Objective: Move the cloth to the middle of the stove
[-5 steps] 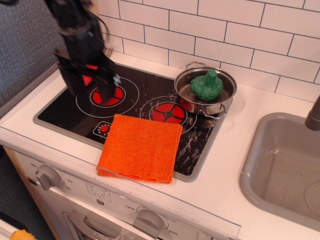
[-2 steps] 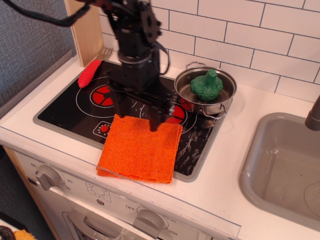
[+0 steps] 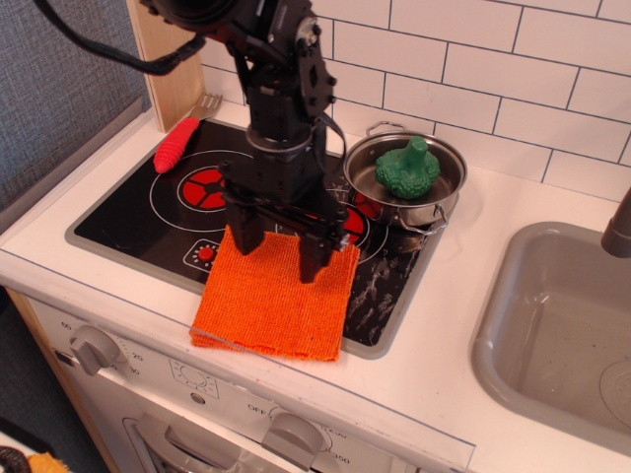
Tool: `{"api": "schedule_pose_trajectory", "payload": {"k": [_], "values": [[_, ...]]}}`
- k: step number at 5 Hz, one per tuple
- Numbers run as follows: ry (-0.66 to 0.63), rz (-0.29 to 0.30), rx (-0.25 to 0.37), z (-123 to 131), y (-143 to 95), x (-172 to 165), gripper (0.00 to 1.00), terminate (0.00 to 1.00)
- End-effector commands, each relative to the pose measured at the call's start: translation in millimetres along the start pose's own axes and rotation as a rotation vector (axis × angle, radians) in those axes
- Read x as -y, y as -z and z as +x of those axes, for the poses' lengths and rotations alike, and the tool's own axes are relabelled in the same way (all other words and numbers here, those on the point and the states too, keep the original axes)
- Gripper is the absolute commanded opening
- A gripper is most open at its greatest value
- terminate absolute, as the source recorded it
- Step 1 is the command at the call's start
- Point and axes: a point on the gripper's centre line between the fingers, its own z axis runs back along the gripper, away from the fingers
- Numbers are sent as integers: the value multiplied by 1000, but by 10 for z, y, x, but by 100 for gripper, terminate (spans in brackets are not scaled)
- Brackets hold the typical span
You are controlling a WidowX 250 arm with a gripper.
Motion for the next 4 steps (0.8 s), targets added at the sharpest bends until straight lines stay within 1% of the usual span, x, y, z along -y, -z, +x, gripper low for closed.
{"api": "schedule_pose_trajectory", "payload": {"k": [1,2,3,4], "values": [[-7,18,-19,-199,246,4,100,0],[-15,53,6,-254,351,30,100,0],[-62,59,63,-99,285,-134,100,0],[-112,43,118,188,141,-403,100,0]]}}
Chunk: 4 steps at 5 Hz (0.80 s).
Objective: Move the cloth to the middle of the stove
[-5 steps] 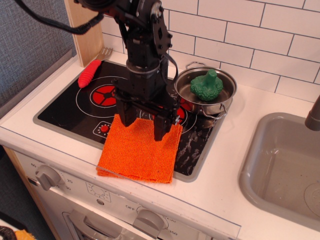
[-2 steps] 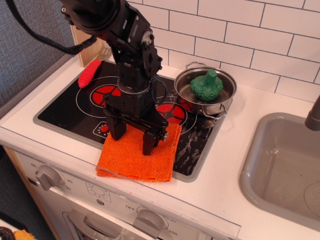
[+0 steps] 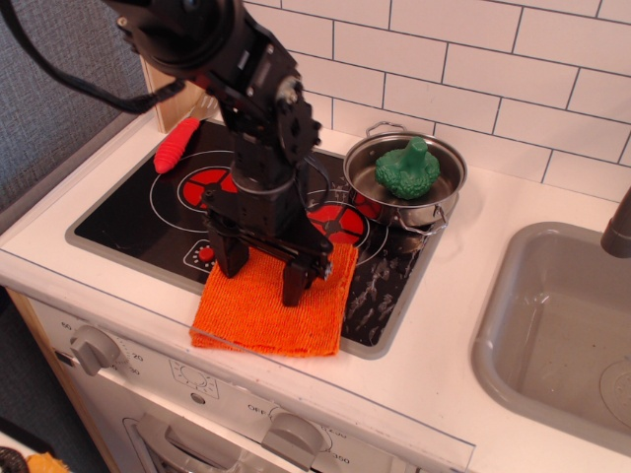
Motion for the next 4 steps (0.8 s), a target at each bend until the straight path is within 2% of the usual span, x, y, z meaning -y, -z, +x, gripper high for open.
{"api": "schedule_pose_trajectory", "payload": {"k": [1,2,3,4], "values": [[-82,-15,81,553,-109,-594,100,0],[-63,13,72,720,-144,-808,100,0],[-60,11,92,887,-156,-988,100,0],[-22,-35,122,1130,-120,-892,100,0]]}}
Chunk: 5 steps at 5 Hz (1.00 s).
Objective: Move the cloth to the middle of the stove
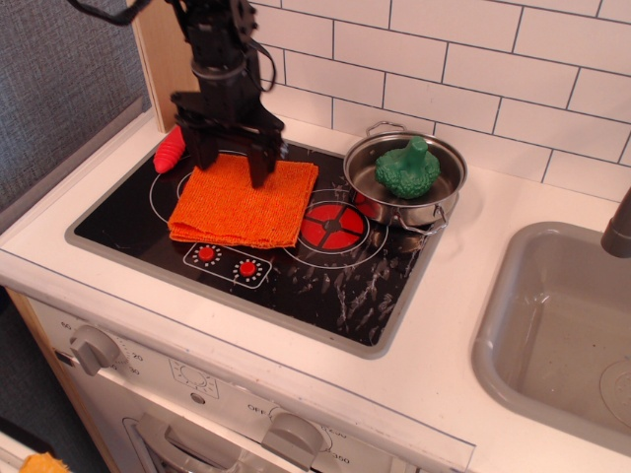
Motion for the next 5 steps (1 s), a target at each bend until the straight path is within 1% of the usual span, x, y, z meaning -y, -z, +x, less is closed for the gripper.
{"api": "schedule_pose_trajectory", "payload": {"k": [1,2,3,4,5], "values": [[71,-24,93,430,-130,138,100,0],[63,-44,133,503,-285,125,100,0],[76,-30,150,492,-531,134,100,0],[134,-68,62,425,-799,128,100,0],[147,-91,21,261,-885,149,100,0]]}}
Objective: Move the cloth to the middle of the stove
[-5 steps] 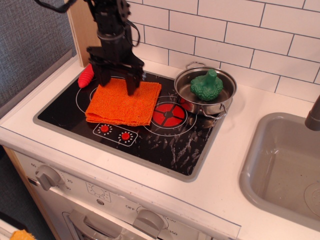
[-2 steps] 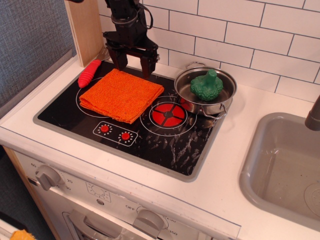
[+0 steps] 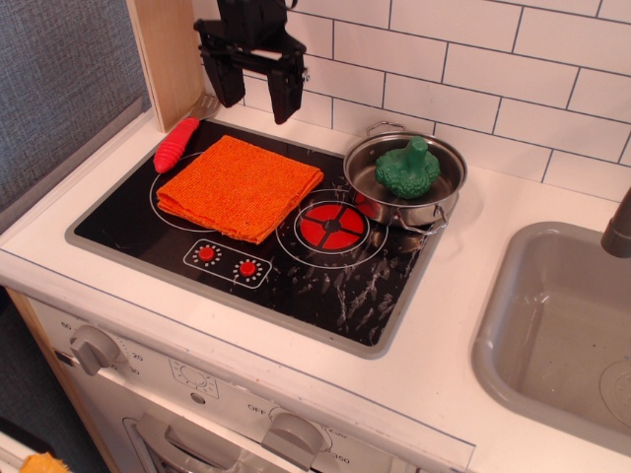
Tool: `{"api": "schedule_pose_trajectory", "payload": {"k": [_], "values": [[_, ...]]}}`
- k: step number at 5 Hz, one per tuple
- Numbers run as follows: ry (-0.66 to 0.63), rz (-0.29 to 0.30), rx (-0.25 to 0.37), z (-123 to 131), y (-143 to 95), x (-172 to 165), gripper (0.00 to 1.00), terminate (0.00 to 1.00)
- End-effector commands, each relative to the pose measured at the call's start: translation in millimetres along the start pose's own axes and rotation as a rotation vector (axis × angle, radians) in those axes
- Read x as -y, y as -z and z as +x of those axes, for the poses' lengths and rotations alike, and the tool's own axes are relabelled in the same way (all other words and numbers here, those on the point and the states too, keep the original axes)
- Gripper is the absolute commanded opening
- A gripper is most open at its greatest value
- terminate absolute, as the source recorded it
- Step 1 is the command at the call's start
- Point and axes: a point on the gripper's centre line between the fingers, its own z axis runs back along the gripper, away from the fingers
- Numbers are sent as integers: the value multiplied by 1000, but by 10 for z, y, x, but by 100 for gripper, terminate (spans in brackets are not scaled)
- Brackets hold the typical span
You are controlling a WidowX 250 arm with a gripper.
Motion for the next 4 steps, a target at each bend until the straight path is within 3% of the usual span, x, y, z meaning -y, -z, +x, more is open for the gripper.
{"api": "schedule_pose_trajectory", "payload": {"k": [1,2,3,4], "values": [[11,25,29,-286,-444,45,100,0],[12,94,24,-468,-486,82,100,0],[12,94,24,-468,-486,82,100,0],[12,94,24,-468,-486,82,100,100]]}}
